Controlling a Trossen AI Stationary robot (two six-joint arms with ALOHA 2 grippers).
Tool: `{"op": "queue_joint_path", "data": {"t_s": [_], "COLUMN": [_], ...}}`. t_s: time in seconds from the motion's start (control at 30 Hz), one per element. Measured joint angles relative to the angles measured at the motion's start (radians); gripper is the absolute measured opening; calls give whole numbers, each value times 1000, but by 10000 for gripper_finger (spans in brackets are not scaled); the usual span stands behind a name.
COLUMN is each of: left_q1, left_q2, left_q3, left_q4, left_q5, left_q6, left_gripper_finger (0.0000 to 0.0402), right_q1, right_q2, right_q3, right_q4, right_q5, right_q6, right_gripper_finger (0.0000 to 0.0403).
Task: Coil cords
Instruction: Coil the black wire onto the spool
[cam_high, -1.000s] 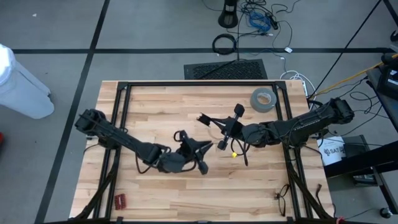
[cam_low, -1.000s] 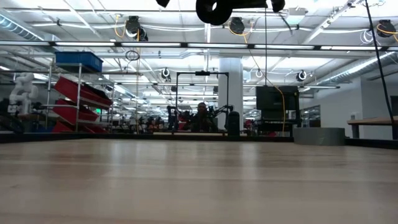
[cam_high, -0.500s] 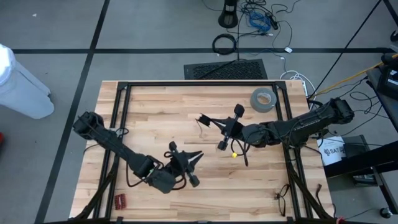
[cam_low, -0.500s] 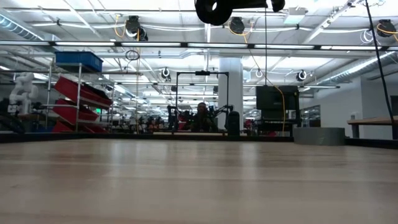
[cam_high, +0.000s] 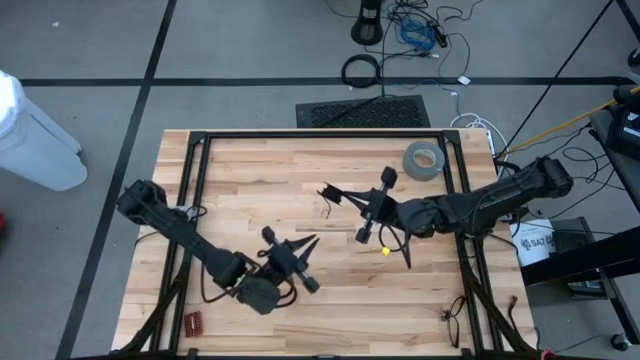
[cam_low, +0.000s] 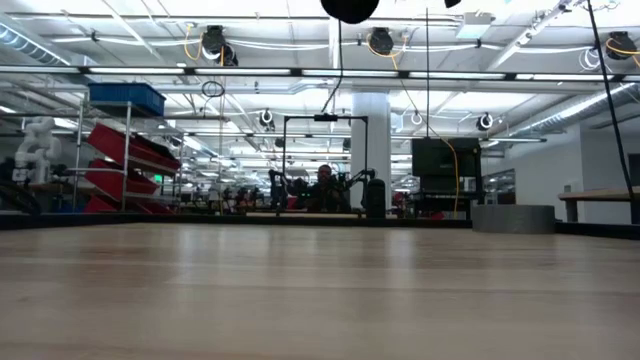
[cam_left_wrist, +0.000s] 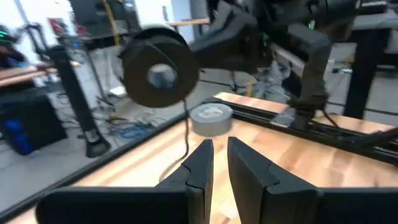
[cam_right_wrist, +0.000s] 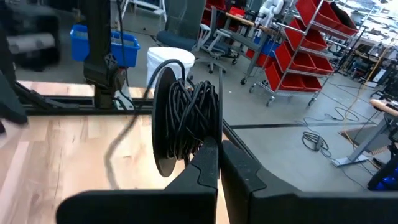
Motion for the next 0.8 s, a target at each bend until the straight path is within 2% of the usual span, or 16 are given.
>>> {"op": "queue_joint_path", "data": {"t_s": [0.07, 0.2, 0.53, 0.63, 0.8], "left_q1": [20, 53, 98, 124, 167], "left_q2": [1, 10, 12, 25, 75], "left_q3": [0, -5, -25, -25, -25], "left_q4": [0, -15, 16, 52, 142], "left_q5": [53, 85, 186, 187, 254], "left_q6": [-22, -33, -52, -42, -18], "left_gripper_finger": [55, 67, 158, 165, 167], "right_q1": [3, 14, 31, 31, 31], "right_q2": [-9, -24, -53, -53, -53], "right_q3": [0, 0, 0, 0, 0], "right_q4": [0, 0, 1, 3, 18], "right_q5": [0, 1, -2, -19, -22], "right_q6": [0, 0, -7, -7, -7], "right_gripper_finger": [0, 0, 0, 0, 0]}}
